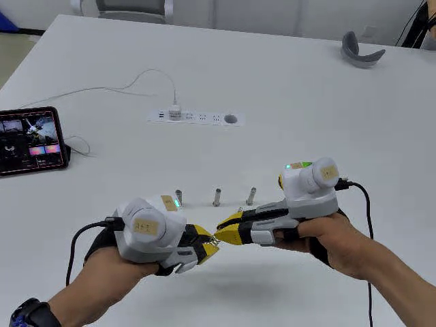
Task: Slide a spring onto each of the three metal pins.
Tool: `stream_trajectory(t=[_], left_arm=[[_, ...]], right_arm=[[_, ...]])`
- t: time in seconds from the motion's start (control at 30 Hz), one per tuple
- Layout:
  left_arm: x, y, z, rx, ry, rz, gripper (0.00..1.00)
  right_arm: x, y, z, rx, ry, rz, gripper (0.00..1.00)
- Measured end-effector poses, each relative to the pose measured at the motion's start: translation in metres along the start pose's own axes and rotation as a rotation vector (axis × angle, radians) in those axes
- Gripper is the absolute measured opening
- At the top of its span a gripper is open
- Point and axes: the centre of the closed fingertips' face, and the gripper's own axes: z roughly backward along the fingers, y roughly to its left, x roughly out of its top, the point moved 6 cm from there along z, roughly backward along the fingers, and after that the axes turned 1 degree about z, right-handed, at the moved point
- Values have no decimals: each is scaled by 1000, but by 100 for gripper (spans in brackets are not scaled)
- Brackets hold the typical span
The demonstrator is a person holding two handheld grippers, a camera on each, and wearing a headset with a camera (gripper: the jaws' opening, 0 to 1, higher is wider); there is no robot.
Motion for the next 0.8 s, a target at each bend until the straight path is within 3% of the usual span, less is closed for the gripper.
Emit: stream_trajectory(t=[0.3,0.4,0.8], left_arm=[[5,-3,-1,-20,-17,-21,9],[7,-5,-1,-24,-21,-30,9],[3,-10,0,-45,-4,-100,10]], right_arm=[[2,5,-1,23,219,200,12],[0,5,-4,38,262,237,13],[-2,9,-8,93,298,276,12]])
